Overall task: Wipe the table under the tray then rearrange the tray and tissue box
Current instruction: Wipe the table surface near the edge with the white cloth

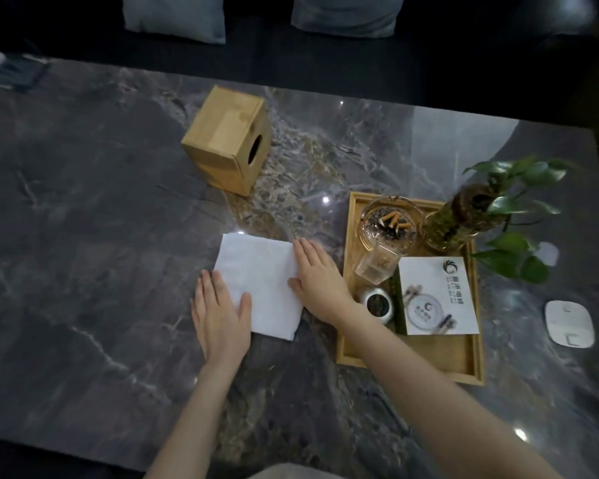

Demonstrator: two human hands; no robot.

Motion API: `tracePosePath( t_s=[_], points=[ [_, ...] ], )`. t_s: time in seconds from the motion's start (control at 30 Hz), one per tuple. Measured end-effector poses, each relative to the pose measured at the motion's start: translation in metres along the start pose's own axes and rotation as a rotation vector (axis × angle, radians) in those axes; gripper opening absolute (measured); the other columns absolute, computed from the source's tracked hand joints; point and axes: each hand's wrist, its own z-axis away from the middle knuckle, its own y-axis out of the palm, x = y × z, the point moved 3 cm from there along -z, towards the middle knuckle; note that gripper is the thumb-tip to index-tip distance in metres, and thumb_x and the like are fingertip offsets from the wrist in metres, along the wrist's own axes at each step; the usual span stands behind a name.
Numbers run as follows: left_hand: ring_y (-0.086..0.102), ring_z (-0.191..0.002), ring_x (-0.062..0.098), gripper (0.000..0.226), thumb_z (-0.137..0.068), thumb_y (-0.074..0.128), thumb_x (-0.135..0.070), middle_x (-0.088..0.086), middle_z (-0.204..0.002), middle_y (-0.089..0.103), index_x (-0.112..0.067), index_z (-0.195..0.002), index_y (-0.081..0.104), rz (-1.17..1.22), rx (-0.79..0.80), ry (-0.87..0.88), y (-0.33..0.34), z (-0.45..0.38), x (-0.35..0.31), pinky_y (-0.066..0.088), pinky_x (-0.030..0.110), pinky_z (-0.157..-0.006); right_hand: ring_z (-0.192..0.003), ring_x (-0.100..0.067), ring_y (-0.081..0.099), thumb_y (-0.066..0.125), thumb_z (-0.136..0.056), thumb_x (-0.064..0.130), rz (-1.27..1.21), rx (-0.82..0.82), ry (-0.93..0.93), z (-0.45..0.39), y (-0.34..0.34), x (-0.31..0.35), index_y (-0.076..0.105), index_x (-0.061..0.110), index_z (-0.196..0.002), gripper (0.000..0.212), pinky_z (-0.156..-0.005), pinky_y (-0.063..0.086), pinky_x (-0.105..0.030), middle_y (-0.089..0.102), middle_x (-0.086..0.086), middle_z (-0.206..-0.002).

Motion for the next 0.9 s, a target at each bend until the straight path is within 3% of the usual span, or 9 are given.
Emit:
tracePosePath(
  t_s=[0.17, 0.27, 0.33, 0.43, 0.53, 0.67, 0.77, 0.9],
  points=[
    [0.038, -0.118, 0.043, 0.059, -0.085, 0.059, -0.026, 0.024, -0.136, 0.041, -0.001, -0.133, 0.036, 0.070, -0.055, -0.016, -0.006, 0.001, -0.006, 0.033, 0.054, -0.096, -0.125, -0.029, 0.035, 0.044, -0.089, 0.012, -0.052, -0.147, -0.008, -0.002, 0.005, 0.003, 0.022, 0.007, -0.141, 0.057, -0.105, 0.030, -0.037, 0.040, -0.013, -0.138],
    [0.044, -0.115, 0.038, 0.059, -0.079, 0.066, -0.023, 0.020, -0.128, 0.047, -0.006, -0.129, 0.041, 0.321, -0.005, -0.095, -0.013, -0.006, -0.002, 0.037, 0.049, -0.096, -0.116, -0.030, 0.044, 0.042, -0.091, 0.007, -0.101, -0.126, -0.037, 0.002, 0.007, 0.006, 0.034, 0.009, -0.134, 0.044, -0.096, 0.038, -0.039, 0.049, -0.014, -0.127],
    [0.050, -0.112, 0.036, 0.057, -0.078, 0.067, -0.023, 0.018, -0.126, 0.053, -0.006, -0.128, 0.043, 0.382, 0.070, -0.156, -0.019, -0.011, -0.001, 0.041, 0.045, -0.093, -0.113, -0.029, 0.048, 0.042, -0.092, 0.008, -0.268, -0.092, 0.012, 0.005, 0.006, 0.005, 0.039, 0.010, -0.131, 0.039, -0.094, 0.042, -0.040, 0.051, -0.014, -0.125],
    [0.058, -0.095, 0.037, 0.033, -0.077, 0.068, -0.016, 0.021, -0.102, 0.065, -0.002, -0.105, 0.058, 0.378, 0.189, -0.138, -0.027, -0.018, -0.004, 0.047, 0.040, -0.080, -0.106, -0.027, 0.053, 0.043, -0.091, 0.014, -0.544, -0.108, 0.103, 0.012, -0.003, 0.005, 0.051, 0.009, -0.119, 0.029, -0.088, 0.045, -0.039, 0.056, -0.012, -0.117],
    [0.060, -0.078, 0.028, 0.013, -0.073, 0.070, -0.007, 0.007, -0.074, 0.063, -0.007, -0.083, 0.061, 0.586, 0.293, -0.208, -0.041, -0.022, -0.010, 0.048, 0.036, -0.068, -0.091, -0.019, 0.056, 0.050, -0.085, 0.011, -0.692, -0.162, 0.136, 0.022, -0.019, 0.007, 0.059, 0.010, -0.108, 0.025, -0.072, 0.046, -0.029, 0.062, -0.008, -0.103],
    [0.063, -0.065, 0.016, 0.015, -0.073, 0.071, -0.005, 0.000, -0.074, 0.068, -0.008, -0.086, 0.065, 0.825, 0.391, -0.184, -0.061, -0.014, -0.025, 0.049, 0.024, -0.052, -0.086, -0.019, 0.059, 0.057, -0.082, 0.014, -0.834, -0.236, 0.137, 0.042, -0.049, 0.008, 0.061, 0.014, -0.105, 0.024, -0.073, 0.050, -0.034, 0.064, -0.004, -0.093],
    [0.066, -0.062, 0.013, 0.016, -0.073, 0.069, -0.002, -0.001, -0.073, 0.072, -0.008, -0.088, 0.067, 0.990, 0.454, -0.160, -0.076, -0.002, -0.047, 0.053, 0.023, -0.049, -0.091, -0.022, 0.062, 0.058, -0.082, 0.013, -0.989, -0.276, 0.120, 0.065, -0.075, -0.001, 0.061, 0.018, -0.102, 0.021, -0.078, 0.054, -0.041, 0.064, -0.005, -0.096],
    [0.069, -0.065, 0.013, 0.024, -0.074, 0.062, 0.001, -0.002, -0.074, 0.075, -0.008, -0.096, 0.064, 1.192, 0.592, -0.075, -0.092, 0.017, -0.085, 0.054, 0.022, -0.049, -0.082, -0.017, 0.064, 0.059, -0.082, 0.006, -1.161, -0.374, 0.067, 0.102, -0.107, -0.025, 0.065, 0.024, -0.085, 0.020, -0.068, 0.056, -0.031, 0.066, -0.001, -0.086]
  ],
)
